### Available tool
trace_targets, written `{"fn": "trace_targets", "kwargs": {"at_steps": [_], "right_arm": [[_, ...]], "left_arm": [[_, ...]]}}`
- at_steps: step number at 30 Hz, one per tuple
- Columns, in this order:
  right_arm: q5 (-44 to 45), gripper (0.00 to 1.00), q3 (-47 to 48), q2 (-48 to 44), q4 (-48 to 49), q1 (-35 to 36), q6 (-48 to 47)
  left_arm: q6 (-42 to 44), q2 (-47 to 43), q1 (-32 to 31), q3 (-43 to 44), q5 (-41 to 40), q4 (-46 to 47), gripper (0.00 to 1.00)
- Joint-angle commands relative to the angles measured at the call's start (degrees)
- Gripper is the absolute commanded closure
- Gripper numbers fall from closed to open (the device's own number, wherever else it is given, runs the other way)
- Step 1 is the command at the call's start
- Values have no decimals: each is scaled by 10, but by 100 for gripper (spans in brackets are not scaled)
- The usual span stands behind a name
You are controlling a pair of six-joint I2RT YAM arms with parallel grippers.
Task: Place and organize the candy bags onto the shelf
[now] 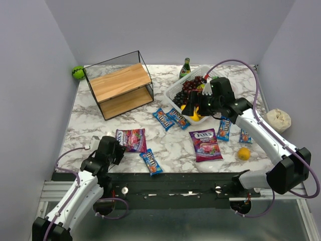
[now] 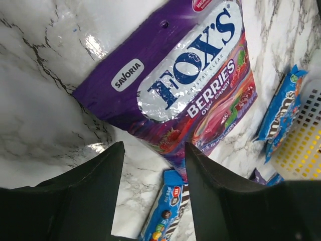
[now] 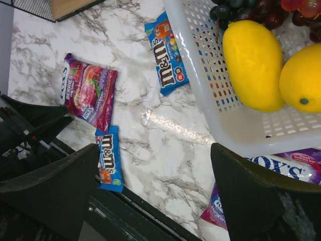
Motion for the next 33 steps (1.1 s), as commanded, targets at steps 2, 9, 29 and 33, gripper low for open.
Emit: {"fn": "trace_targets", "kwargs": {"at_steps": [2,9,29,33], "right_arm": [[24,0,18,19,-23,2,-16],[23,0,33,27,-19,2,-19],[21,0,17,24,-11,-4,-11],[19,0,16,32,-11,-4,-9]], "left_arm": [[16,30,-1,-13,-46,62,65],[197,158,49,28,10,156,87],[292,188,154,85,82,154,31],[228,144,153,10,105,204,25]]}}
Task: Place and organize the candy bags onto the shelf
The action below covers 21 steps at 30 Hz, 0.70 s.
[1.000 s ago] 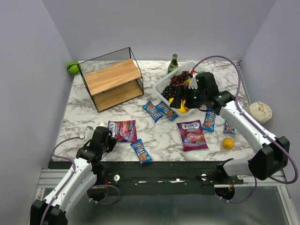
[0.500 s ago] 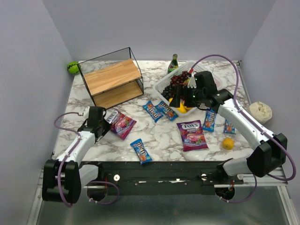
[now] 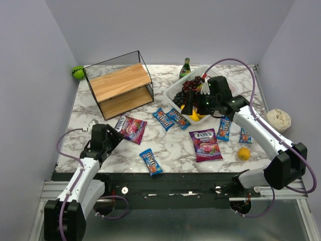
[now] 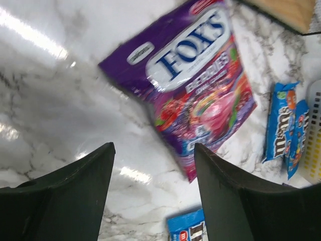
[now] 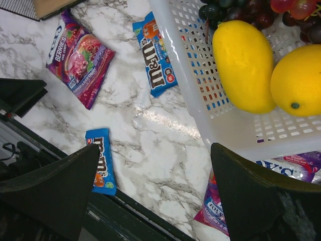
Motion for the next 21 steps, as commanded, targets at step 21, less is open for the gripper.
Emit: {"fn": "trace_targets", "kwargs": {"at_steps": [21], "right_arm": [[14,0,5,8,-19,-2,-1]], "left_arm": [[-146,145,3,-161,-7,385,31]]}}
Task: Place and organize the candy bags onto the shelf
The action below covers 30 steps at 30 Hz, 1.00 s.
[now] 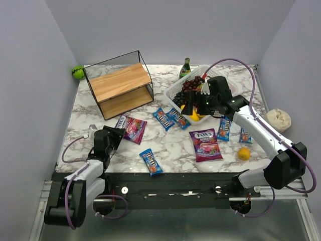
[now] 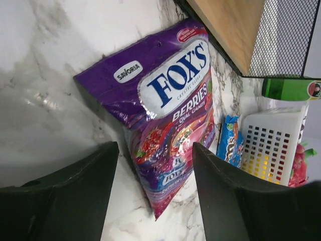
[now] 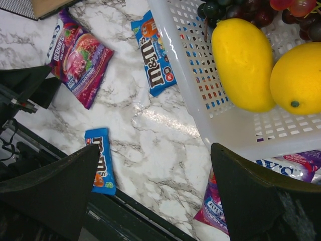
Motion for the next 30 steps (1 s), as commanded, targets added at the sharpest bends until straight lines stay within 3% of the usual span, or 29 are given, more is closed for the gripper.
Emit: {"fn": "trace_targets", "kwargs": {"at_steps": [1,3,4,9,13,17,23,30], "right_arm": [[13,0,8,7,-18,-2,-4],[17,0,9,6,-22,-2,-6],[20,0,10,4,-23,-2,-6],[25,0,10,-2,-24,-2,-10],[27,0,16,-4,-25,-2,-12],[29,0,28,-7,-25,-2,-21],[32,0,77,16,-47,-5,-39],[27,0,120,23,-53,-15,-62]], "left_arm": [[38,125,3,31,-7,48,40],[39,143,3,46,-4,40,54],[43,135,3,46,-7,38,69],[65,60,3,64,-21,-38,99],[127,-14,3,128,-14,-176,100],[255,-37,3,242,63,-250,100],[381,-2,3,424,193,-374,100],[481,65,3,571,286,-409,100]]}}
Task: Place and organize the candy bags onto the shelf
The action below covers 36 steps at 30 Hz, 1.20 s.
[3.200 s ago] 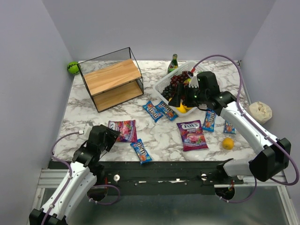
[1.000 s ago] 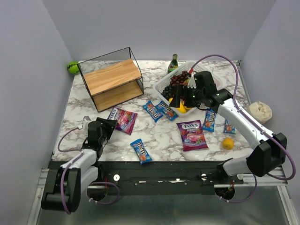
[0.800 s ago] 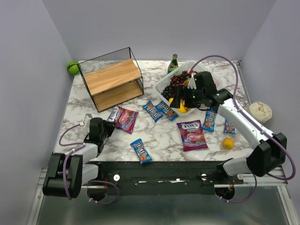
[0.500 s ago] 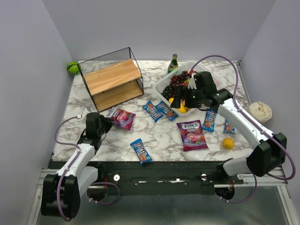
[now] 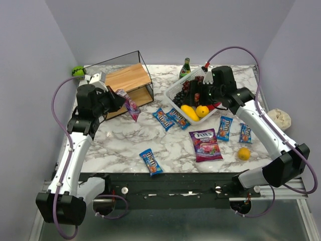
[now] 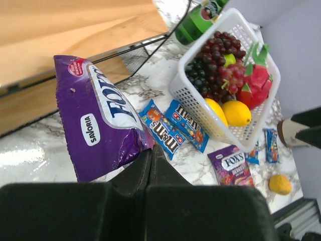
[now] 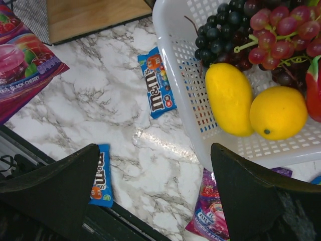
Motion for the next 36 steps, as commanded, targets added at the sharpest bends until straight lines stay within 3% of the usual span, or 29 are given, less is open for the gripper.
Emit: {"fn": "trace_targets", "kwargs": {"at_steps": [1,8,14,21,30,36], "right_arm": [[10,0,31,11,-21,-8,-30],[17,0,40,32,-21,-12,-25],[27,0,68,47,-29,-12,-8],[44,0,79,59,-25,-12,-15],[45,0,67,53,-3,-12,-5],[43,0,64,64,0,-12,3]], "left_arm": [[101,62,3,92,97,-40,100],[108,203,3,276,129,-29,100],[114,291,6,354,149,-14,100],[101,365,33,350,153,52,100],[108,396,77,333,145,46,100],[101,396,109,299,130,52,85]]}}
